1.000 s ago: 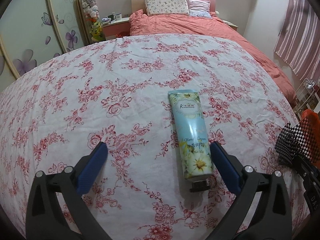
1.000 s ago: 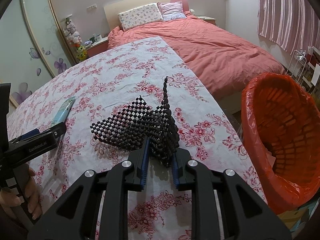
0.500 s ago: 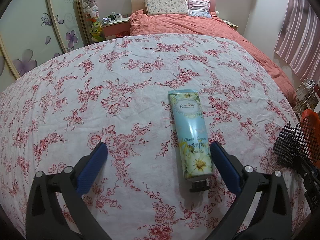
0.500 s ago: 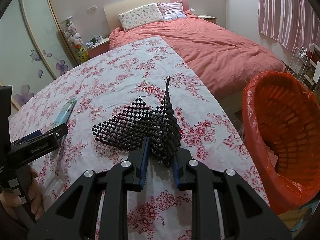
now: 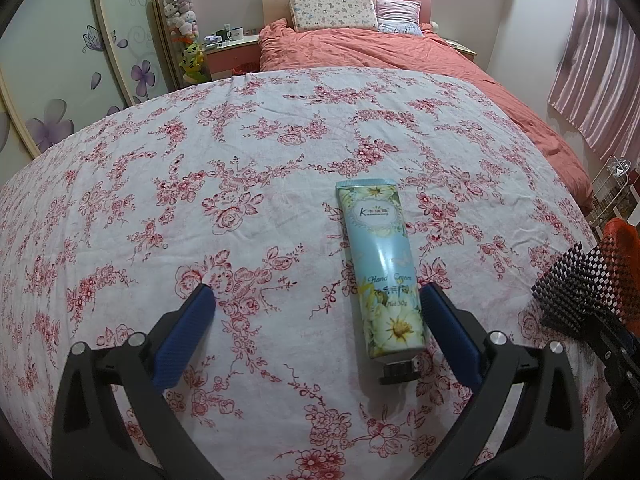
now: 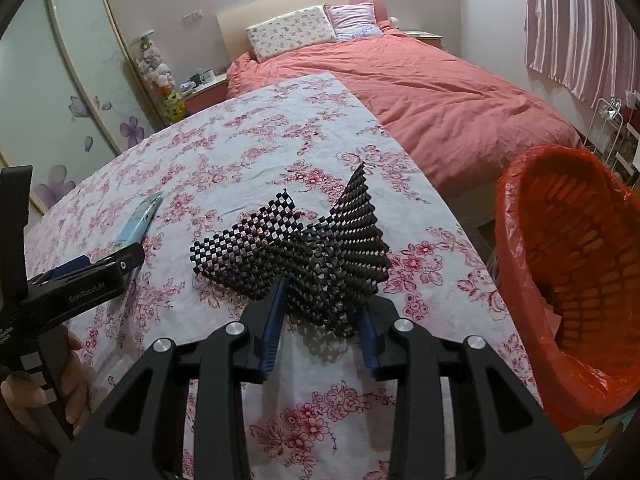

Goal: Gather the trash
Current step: 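Grasp the light blue lotion tube with the left tool while the right tool holds the brush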

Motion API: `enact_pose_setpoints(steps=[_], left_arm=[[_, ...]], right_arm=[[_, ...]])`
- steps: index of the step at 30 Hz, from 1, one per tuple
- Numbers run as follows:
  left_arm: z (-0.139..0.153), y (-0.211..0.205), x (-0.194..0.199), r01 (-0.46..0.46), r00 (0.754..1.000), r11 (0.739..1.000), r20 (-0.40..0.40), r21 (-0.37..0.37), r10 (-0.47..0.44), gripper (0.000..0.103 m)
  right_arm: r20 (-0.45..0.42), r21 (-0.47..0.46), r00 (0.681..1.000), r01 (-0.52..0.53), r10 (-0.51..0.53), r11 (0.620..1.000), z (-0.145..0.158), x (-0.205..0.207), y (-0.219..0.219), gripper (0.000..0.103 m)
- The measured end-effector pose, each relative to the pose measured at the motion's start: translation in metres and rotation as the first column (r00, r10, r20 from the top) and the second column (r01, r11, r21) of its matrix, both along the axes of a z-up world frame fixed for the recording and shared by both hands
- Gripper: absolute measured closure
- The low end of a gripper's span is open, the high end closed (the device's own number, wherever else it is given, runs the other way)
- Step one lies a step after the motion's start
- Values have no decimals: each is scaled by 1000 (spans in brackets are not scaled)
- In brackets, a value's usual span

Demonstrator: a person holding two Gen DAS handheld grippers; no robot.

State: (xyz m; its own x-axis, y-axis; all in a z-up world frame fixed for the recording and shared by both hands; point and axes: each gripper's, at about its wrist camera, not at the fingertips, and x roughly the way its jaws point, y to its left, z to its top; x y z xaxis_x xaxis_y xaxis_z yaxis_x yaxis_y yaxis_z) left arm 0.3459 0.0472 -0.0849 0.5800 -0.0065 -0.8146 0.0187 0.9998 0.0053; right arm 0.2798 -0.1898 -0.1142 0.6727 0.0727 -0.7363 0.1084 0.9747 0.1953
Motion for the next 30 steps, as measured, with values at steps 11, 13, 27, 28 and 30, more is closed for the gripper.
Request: enact_pose_setpoints(steps=[11, 13, 27, 28, 30], left_arm=[[0, 0, -4, -1, 1000, 1000, 2, 0, 1, 4], [1, -3, -5, 11, 1000, 1000, 7, 1, -11, 9], [7, -30, -3, 60, 998, 998, 33, 3, -60, 51], [7, -30, -6, 56, 998, 998, 41, 2, -56, 59], [8, -30, -10, 58, 997, 998, 47, -6, -58, 74]], right_arm=[[13, 41, 998, -59, 59, 997, 6, 4, 7, 50], [-2, 15, 998, -66, 66, 998, 5, 9, 12, 50], [-4, -12, 999, -46, 46, 999, 1, 12, 9, 81], [-3, -15, 999, -47, 47, 999, 1, 11, 10, 81], [5, -23, 999, -54, 54, 998, 2, 10, 11, 90]])
